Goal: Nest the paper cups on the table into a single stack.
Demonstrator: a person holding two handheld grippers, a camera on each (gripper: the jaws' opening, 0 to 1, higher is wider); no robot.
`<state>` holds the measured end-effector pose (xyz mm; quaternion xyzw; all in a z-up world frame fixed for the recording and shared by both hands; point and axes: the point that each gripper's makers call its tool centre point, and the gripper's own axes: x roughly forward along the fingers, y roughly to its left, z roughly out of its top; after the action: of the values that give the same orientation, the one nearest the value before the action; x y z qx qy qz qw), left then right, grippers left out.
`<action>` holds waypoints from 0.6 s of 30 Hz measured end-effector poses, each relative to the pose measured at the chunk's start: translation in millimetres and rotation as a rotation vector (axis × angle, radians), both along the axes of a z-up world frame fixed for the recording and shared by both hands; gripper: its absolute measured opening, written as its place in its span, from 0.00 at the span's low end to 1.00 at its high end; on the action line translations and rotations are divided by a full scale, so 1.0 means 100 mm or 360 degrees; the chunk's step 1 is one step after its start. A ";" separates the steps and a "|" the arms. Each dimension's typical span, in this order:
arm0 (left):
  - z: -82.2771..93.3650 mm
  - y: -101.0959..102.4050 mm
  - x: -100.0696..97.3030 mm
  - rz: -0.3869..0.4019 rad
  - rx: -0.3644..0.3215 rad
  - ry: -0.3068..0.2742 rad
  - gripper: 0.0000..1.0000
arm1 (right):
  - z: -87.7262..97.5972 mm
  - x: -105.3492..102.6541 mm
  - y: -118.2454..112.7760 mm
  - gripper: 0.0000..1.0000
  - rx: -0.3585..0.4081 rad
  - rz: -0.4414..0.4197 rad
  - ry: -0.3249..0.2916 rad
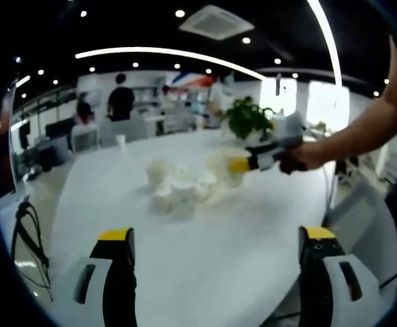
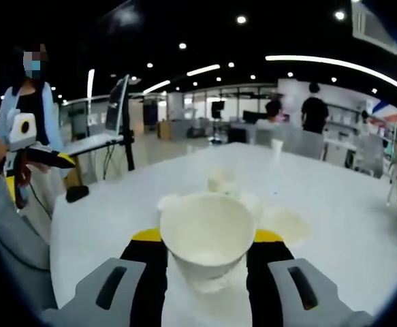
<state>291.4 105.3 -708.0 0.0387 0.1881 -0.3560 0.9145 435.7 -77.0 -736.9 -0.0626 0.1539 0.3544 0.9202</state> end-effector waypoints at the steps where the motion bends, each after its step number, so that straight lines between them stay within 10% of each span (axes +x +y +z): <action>1: 0.00 0.00 0.00 0.0001 0.0000 0.0001 0.98 | 0.00 -0.01 0.00 0.42 -0.0001 0.0003 -0.0002; 18: -0.06 -0.05 -0.01 0.0017 0.0002 0.0009 0.98 | 0.12 -0.13 0.11 0.42 0.0048 0.0045 -0.0007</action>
<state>290.4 100.7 -713.6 0.0373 0.1913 -0.3511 0.9158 422.8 -66.1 -724.5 -0.0517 0.1455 0.3696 0.9163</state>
